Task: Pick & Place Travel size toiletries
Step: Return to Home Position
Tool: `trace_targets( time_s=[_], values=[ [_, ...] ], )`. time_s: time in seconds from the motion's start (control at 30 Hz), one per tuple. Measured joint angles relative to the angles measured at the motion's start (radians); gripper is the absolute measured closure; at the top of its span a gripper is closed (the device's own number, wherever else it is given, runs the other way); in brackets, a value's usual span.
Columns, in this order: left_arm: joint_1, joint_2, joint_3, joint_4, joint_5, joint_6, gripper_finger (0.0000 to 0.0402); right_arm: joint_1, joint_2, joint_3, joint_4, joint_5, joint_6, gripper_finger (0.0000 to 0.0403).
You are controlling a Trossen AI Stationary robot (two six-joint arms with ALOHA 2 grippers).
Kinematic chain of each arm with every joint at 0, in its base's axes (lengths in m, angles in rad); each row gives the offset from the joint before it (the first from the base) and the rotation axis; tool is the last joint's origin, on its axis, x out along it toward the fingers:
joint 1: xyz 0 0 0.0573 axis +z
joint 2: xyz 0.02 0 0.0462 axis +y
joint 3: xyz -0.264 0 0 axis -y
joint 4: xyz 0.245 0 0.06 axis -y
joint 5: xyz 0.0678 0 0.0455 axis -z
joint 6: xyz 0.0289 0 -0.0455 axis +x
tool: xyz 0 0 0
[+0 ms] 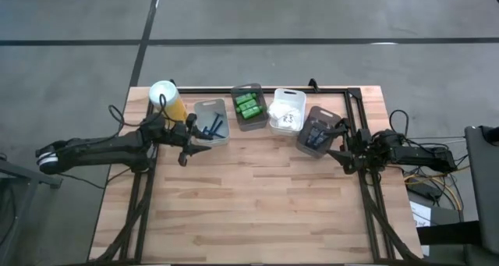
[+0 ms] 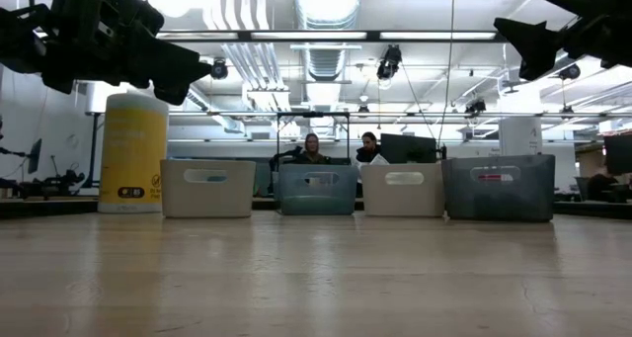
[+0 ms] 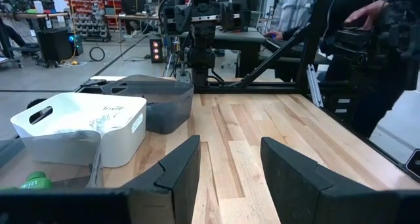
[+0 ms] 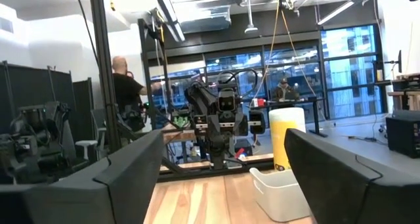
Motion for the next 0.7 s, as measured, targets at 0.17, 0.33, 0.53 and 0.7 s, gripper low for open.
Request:
trace_targets(
  time_s=[0.17,0.33,0.53,0.7],
  values=[
    [0.000,0.000,0.000,0.000,0.000,0.000,0.0236,0.000,0.000,0.000,0.000,0.000,0.000,0.0077],
    [0.000,0.000,0.000,0.000,0.000,0.000,0.0236,0.000,0.005,0.000,0.000,0.000,0.000,0.0065],
    [0.000,0.000,0.000,0.000,0.000,0.000,0.0236,0.000,0.012,0.000,-0.001,0.000,-0.001,0.0052],
    [0.000,0.000,0.000,0.000,0.000,0.000,0.0236,0.000,0.012,0.000,-0.002,0.000,-0.001,0.0050]
  ],
)
